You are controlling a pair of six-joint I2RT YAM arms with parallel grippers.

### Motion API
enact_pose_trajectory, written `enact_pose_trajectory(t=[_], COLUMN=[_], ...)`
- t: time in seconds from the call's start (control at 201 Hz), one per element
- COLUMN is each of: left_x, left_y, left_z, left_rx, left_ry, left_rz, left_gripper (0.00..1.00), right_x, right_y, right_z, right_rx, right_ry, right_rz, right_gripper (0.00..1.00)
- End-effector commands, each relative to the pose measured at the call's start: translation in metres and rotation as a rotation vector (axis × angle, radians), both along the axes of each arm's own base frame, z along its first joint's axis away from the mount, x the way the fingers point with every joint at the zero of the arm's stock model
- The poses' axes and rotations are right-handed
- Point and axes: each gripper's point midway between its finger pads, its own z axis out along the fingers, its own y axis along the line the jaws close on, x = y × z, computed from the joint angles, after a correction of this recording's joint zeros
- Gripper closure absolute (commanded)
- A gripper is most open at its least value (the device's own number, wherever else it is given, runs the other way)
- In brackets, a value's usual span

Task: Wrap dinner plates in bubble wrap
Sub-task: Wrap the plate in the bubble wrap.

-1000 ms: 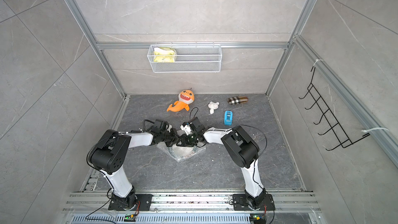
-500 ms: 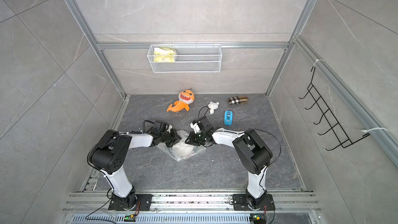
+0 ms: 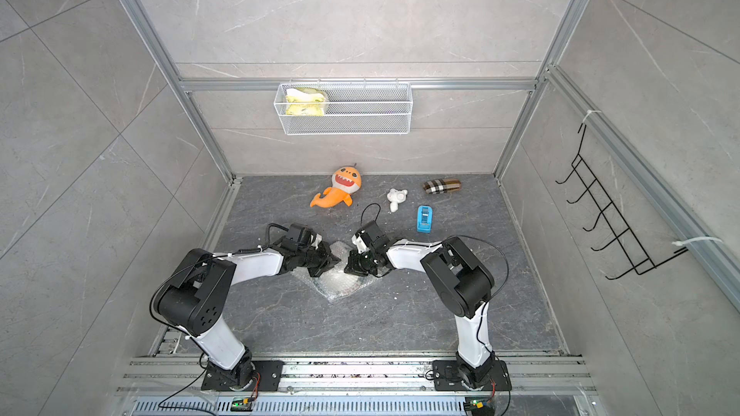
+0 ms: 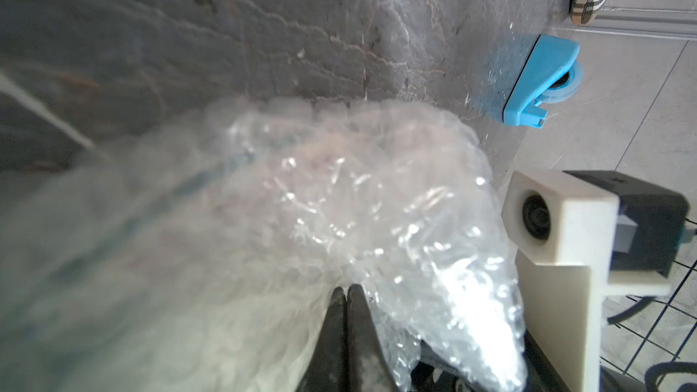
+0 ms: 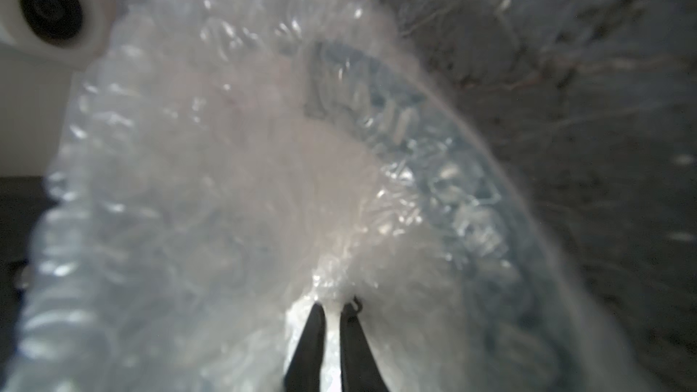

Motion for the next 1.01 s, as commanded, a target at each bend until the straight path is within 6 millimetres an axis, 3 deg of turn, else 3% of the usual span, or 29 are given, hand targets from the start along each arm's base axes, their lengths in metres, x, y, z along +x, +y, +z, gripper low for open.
enact_pose_trajectory(t=[0.0,0.199,0.349,0.469,0.563,0.643,0.718,0.838,1.002], left_x=[-0.014,-0.035,-0.044,-0.051,-0.055,-0.057,-0.057,-0.058,-0.059], left_y=[-0.004,0.004,0.005,0.009,0.012,0.013,0.013,0.014,0.015], left_z=[0.008,-0.022,-0.038,-0.048,-0.052,-0.053,-0.054,-0.054,-0.053], left_rx=[0.005,0.083,0.118,0.140,0.150,0.155,0.158,0.160,0.159], left_ry=[0.013,0.061,0.085,0.102,0.109,0.111,0.110,0.110,0.109], left_rz=[-0.039,-0.061,-0.080,-0.086,-0.088,-0.089,-0.092,-0.092,-0.090], left_gripper=[1.00,1.00,1.00,1.00,1.00,1.00,1.00,1.00,1.00], right_x=[-0.004,-0.001,-0.004,-0.006,-0.007,-0.002,0.006,0.024,0.035], right_y=[-0.009,-0.006,-0.006,-0.012,-0.016,-0.012,-0.004,0.012,0.023], right_z=[-0.020,-0.012,0.006,0.032,0.064,0.090,0.103,0.100,0.063], right_rx=[-0.081,-0.058,-0.048,-0.059,-0.068,-0.044,-0.012,0.018,0.022], right_ry=[0.032,0.018,-0.005,-0.052,-0.113,-0.161,-0.187,-0.198,-0.147], right_rz=[-0.018,-0.013,0.004,0.041,0.078,0.091,0.089,0.061,0.012], right_gripper=[0.87,0.85,0.82,0.82,0.82,0.82,0.82,0.83,0.84])
